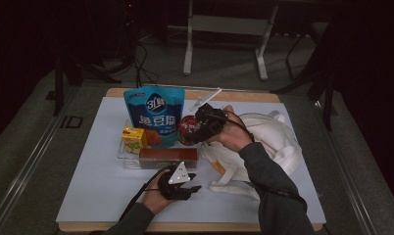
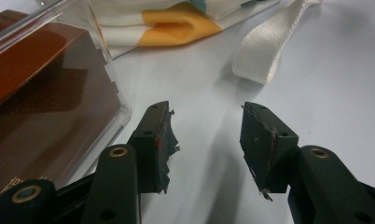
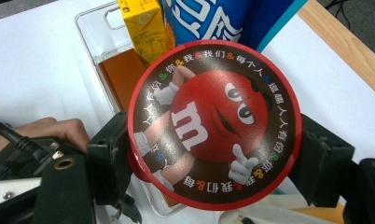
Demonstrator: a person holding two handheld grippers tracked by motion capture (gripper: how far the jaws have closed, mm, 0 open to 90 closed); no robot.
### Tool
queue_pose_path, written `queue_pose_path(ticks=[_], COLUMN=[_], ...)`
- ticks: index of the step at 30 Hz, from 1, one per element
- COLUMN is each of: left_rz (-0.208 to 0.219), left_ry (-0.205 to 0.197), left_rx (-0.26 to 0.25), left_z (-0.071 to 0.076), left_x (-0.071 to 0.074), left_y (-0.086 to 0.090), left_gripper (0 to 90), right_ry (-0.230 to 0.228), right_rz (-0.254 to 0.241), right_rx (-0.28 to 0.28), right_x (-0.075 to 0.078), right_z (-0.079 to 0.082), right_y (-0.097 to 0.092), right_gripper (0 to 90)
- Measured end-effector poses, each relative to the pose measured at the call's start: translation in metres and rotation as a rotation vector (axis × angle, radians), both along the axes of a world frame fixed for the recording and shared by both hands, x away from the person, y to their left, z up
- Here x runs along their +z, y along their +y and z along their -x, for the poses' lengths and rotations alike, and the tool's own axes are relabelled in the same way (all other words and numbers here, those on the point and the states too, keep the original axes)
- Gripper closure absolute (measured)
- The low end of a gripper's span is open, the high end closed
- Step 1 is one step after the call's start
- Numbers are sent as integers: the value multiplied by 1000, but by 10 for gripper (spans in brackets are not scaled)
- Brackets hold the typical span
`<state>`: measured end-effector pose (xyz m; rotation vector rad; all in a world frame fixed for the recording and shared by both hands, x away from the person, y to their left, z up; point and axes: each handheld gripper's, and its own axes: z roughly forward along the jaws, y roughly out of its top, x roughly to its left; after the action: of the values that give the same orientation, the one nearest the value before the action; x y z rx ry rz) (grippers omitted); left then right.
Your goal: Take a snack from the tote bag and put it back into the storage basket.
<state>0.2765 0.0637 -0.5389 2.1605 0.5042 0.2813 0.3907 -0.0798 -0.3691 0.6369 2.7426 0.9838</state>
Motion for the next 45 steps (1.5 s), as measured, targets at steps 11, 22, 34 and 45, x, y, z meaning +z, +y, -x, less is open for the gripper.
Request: queue_pose_path(ticks=[11,22,34,45], left_rz=[-1,-1,-2,0], left_ry=[0,-1,0,1], left_rx=[-2,-3,-1,-1], left_z=[0,0,0,0], left_x=[0,0,0,0], left_y=[0,0,0,0], left_gripper=[527,527,527,527], right_ry=[3,22,42,44], right_rz=[8,18,37,49], right_rx=[-16,-40,-49,-54], right_x=[-4,-12,-21,-28], right_z=[-5,-13,-18,-23], right_y=[8,13,14,16], right_gripper=[253,253,253,253])
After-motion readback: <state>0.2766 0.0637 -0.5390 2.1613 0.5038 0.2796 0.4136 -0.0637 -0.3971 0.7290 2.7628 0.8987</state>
